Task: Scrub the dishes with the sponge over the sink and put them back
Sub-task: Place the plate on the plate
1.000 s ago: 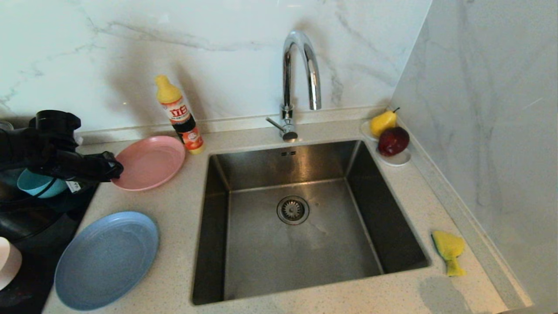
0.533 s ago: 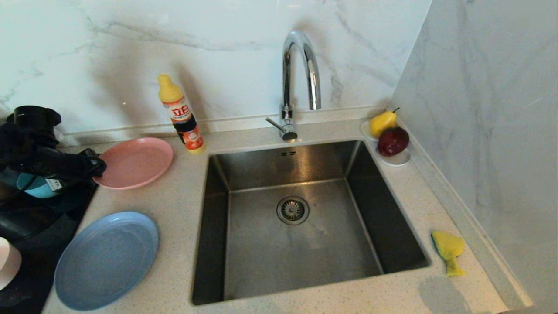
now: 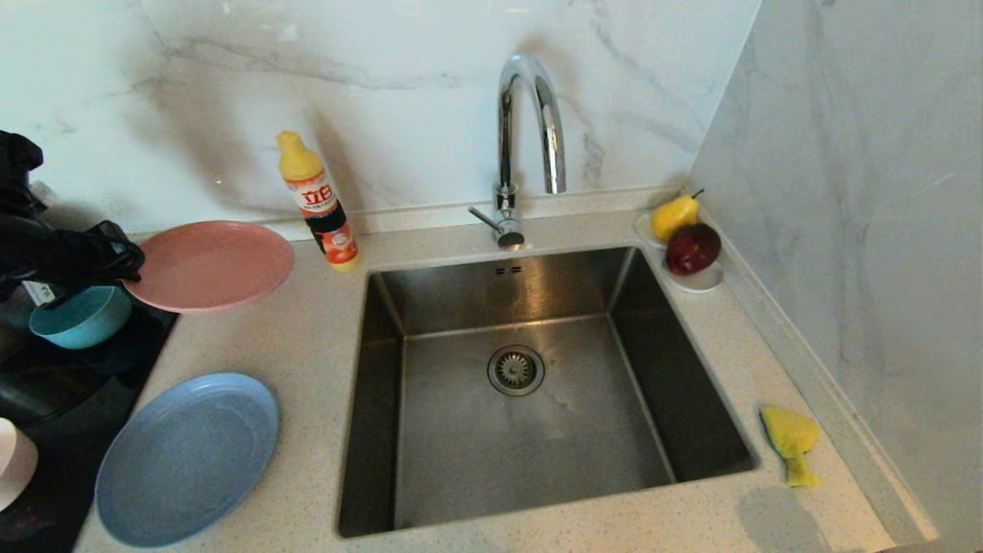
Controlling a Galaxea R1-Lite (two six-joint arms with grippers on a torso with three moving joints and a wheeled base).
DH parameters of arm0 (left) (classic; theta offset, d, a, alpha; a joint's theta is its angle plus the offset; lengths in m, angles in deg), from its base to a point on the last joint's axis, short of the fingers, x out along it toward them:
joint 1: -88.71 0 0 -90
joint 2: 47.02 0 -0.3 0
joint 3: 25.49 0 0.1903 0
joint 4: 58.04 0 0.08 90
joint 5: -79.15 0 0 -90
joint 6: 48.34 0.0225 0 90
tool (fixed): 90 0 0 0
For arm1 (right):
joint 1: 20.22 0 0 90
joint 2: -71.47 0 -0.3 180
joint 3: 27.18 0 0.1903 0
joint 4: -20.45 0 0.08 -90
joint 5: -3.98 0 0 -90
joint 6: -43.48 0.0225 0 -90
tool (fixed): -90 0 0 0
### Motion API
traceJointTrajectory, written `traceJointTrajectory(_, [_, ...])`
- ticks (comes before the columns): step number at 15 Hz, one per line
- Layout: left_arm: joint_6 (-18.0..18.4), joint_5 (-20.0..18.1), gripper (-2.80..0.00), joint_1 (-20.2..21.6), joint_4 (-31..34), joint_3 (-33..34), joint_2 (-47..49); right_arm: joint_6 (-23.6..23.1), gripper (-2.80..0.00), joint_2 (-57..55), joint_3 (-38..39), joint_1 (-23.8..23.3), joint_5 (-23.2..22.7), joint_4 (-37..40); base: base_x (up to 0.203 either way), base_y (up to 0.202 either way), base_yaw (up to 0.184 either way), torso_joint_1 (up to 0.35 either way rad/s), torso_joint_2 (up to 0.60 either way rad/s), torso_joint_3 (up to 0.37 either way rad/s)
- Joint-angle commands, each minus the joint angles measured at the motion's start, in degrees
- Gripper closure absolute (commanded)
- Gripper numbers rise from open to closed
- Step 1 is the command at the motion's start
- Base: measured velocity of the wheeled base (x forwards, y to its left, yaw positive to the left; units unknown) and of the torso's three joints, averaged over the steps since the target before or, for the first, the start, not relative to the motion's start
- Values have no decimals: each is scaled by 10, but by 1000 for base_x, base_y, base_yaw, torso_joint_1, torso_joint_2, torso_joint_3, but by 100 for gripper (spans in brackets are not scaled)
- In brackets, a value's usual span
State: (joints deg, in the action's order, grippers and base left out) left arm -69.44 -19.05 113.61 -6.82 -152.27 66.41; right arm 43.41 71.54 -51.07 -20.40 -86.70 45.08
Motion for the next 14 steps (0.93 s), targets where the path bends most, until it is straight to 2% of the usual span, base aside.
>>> traceJointTrajectory(1, [15,0,0,4,47,6,-72,0,0,-1,0,0,0,0,0,0,0,0,0,0])
traceJointTrajectory(3, [52,0,0,21,90,33,-108,0,0,-1,0,0,0,0,0,0,0,0,0,0])
traceJointTrajectory(6, [136,-12,0,69,98,144,-161,0,0,-1,0,0,0,0,0,0,0,0,0,0])
traceJointTrajectory(8, [193,-60,0,112,89,227,-204,0,0,-1,0,0,0,0,0,0,0,0,0,0])
traceJointTrajectory(10, [236,-120,0,141,62,311,-237,0,0,-1,0,0,0,0,0,0,0,0,0,0])
traceJointTrajectory(12, [267,-144,0,157,11,396,-260,0,0,-1,0,0,0,0,0,0,0,0,0,0])
traceJointTrajectory(14, [282,-152,0,164,-46,464,-269,0,0,-1,0,0,0,0,0,0,0,0,0,0])
